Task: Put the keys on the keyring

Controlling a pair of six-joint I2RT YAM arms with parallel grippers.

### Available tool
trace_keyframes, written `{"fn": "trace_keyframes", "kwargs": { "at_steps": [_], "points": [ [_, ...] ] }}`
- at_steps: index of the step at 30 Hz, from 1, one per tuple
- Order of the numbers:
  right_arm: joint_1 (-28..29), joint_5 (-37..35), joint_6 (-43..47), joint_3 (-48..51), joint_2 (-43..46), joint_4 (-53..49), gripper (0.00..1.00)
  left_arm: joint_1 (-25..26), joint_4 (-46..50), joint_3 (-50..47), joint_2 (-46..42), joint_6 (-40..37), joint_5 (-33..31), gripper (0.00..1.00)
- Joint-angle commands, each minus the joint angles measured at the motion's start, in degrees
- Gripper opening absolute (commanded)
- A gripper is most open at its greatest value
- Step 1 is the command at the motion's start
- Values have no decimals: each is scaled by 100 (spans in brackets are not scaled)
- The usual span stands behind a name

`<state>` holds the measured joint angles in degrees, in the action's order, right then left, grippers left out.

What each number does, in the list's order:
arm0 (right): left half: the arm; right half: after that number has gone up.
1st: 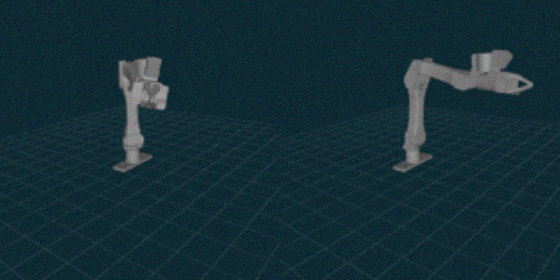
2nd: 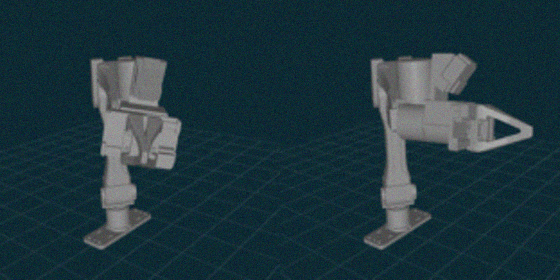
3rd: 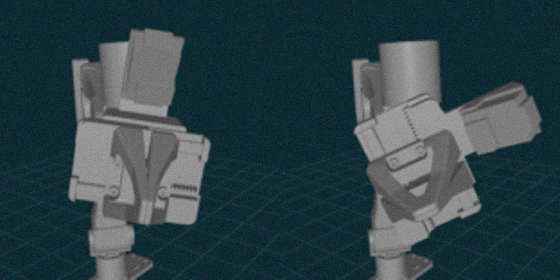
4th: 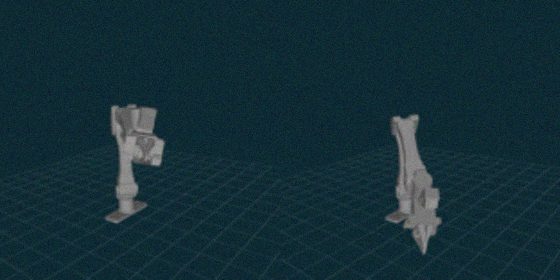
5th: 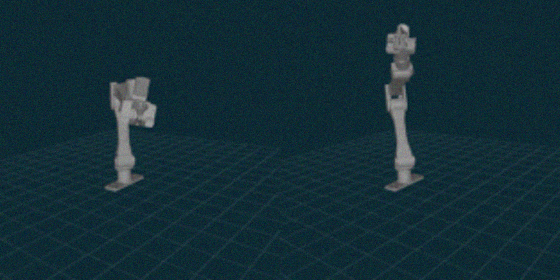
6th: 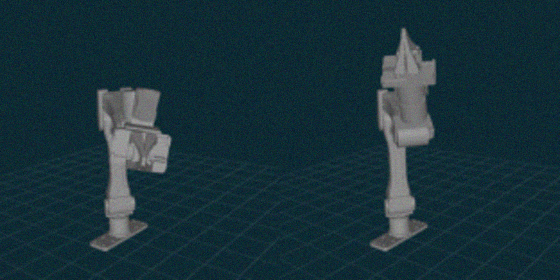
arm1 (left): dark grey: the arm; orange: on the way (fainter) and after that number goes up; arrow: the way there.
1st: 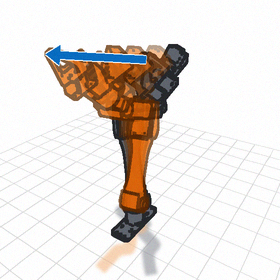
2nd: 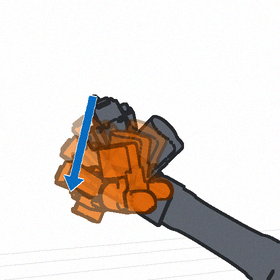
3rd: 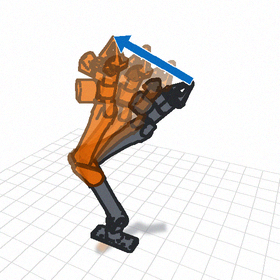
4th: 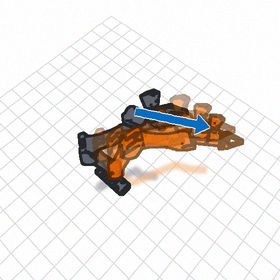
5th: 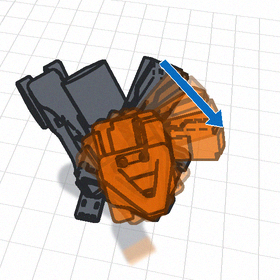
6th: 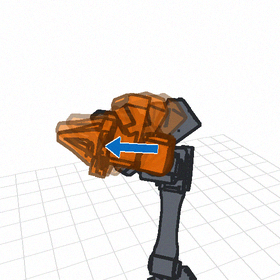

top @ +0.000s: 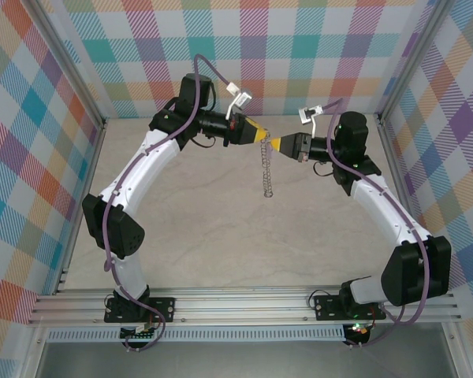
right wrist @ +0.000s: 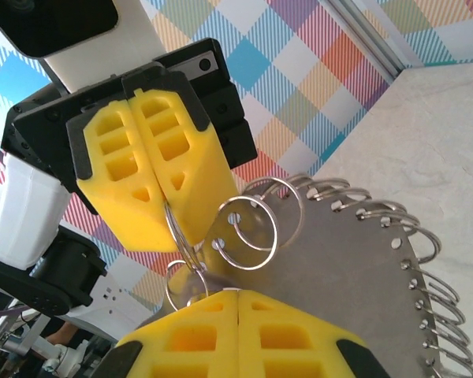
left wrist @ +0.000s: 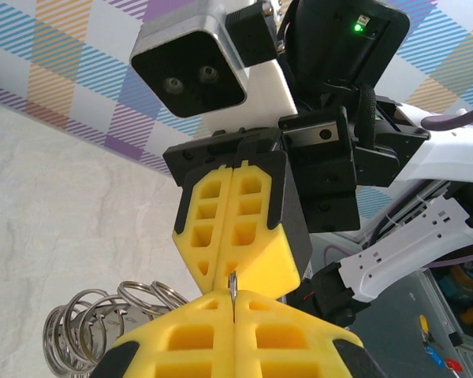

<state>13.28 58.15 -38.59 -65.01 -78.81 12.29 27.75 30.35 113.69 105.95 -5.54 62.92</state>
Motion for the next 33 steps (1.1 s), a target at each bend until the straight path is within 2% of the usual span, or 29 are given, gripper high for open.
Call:
{"fn": "trace_keyframes", "kwargs": {
  "at_steps": [1, 12, 15, 17, 22, 26, 33],
  "points": [
    [43, 147, -106, 49, 67, 382, 0, 64, -404, -107, -381, 95, 46, 0],
    [216, 133, -386, 2, -68, 785, 0, 61, -917, -556, -593, 351, -99, 0],
    [254, 127, -374, -38, -93, 746, 0, 64, -983, -585, -615, 375, -127, 0],
    [244, 39, -113, -62, -11, 364, 0, 64, -1002, -588, -621, 390, -132, 0],
    [104, -29, 203, 81, 221, -48, 15, 63, -1013, -594, -630, 398, -121, 0],
    [-128, -59, -20, 351, 421, 196, 24, 64, -1013, -602, -665, 397, -122, 0],
    [-152, 6, -524, 402, 388, 866, 37, 64, -1001, -626, -706, 396, -97, 0]
  ]
}}
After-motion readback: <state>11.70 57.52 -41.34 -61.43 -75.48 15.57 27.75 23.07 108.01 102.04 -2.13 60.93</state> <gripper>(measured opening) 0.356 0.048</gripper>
